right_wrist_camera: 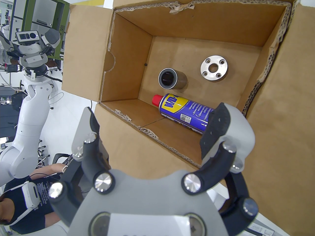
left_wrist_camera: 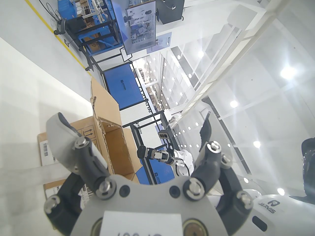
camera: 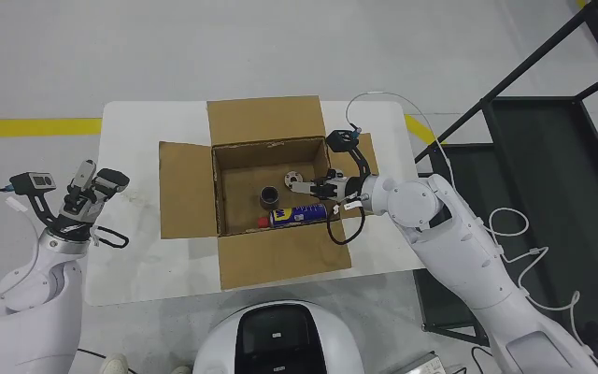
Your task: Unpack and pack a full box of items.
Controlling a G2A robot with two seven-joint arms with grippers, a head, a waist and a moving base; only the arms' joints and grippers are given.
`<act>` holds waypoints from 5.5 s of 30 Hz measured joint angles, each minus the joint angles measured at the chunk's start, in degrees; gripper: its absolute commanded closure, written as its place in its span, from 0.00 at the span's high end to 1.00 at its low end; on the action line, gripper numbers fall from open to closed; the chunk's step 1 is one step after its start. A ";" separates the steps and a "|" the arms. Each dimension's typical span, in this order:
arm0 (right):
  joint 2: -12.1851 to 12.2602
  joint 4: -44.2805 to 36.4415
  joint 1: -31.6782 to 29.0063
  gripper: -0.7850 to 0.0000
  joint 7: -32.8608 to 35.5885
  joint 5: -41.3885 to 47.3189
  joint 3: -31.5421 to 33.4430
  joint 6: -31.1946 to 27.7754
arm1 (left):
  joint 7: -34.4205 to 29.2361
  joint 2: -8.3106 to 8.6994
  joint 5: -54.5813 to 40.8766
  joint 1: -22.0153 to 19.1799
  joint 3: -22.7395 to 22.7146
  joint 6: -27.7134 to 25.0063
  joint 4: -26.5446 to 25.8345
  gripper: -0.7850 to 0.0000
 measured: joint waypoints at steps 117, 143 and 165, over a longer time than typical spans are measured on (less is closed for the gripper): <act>-1.82 4.43 5.57 1.00 2.82 -4.22 -6.55 7.72 | 0.00 0.00 0.00 0.00 0.00 0.00 0.00 1.00; -1.82 4.43 5.57 1.00 2.82 -4.22 -6.55 7.72 | 0.00 0.00 0.00 0.00 0.00 0.00 0.00 1.00; -5.27 13.80 19.05 1.00 5.34 -13.80 -18.80 -11.61 | 0.00 0.00 0.00 0.00 0.00 0.00 0.00 1.00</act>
